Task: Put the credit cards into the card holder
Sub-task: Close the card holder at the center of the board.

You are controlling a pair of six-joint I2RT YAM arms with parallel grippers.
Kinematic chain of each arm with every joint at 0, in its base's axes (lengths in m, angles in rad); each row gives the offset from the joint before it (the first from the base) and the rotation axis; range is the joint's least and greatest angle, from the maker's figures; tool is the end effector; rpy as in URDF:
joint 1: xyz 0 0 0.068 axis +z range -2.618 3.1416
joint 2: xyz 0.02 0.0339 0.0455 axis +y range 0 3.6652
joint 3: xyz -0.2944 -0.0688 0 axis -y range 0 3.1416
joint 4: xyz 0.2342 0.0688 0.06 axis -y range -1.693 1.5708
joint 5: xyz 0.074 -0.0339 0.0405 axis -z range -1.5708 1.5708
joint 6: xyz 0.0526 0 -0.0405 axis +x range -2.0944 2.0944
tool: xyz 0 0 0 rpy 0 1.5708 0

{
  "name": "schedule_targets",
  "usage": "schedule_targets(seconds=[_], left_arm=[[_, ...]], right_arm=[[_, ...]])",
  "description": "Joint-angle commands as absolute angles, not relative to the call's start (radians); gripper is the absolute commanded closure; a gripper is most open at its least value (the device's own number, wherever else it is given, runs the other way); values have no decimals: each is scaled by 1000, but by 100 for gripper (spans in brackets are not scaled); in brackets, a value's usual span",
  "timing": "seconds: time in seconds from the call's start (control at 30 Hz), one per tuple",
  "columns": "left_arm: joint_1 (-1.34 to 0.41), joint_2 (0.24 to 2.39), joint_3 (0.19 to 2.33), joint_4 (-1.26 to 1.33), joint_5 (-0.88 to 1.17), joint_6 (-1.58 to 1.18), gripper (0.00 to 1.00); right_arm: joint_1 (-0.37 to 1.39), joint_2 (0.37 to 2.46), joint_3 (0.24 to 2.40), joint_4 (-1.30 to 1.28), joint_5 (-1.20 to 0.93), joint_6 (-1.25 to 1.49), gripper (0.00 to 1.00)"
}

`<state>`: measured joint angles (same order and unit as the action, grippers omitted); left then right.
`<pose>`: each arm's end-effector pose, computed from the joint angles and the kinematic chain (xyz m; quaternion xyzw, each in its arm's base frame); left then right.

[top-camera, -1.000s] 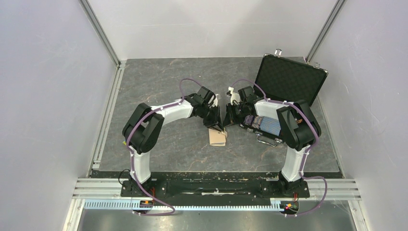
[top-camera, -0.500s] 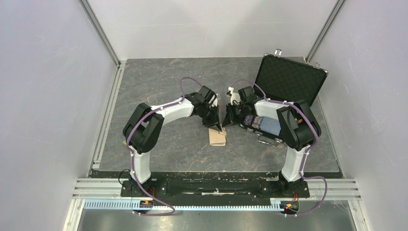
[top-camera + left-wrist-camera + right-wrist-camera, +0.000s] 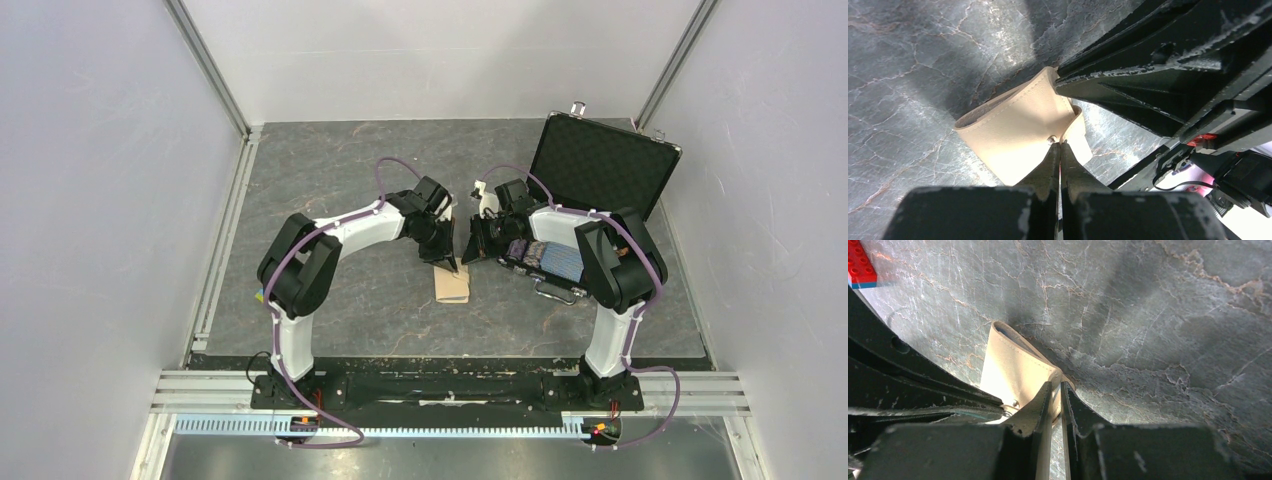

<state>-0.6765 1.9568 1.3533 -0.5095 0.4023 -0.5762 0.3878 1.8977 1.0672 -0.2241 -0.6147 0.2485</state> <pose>0.3082 -0.2739 0.1929 0.0931 0.9508 -0.2880 0.0661 0.3353 0.1697 0.1581 -0.1412 0.9140 0.3539 0.1396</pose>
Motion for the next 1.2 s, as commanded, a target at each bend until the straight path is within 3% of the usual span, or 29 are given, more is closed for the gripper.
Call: schedule_targets(seconds=[0.0, 0.87, 1.03, 1.17], left_arm=[[-681, 1972, 1395, -527, 362, -528, 98], [-683, 2013, 1413, -563, 344, -501, 98], [-686, 1994, 1414, -563, 344, -505, 98], [-688, 1988, 1410, -563, 345, -509, 98]], right_arm=[[381, 1893, 1070, -251, -594, 214, 88], [381, 1820, 1057, -227, -658, 200, 87], [383, 1770, 1039, -227, -692, 202, 100], [387, 1758, 1023, -236, -705, 202, 100]])
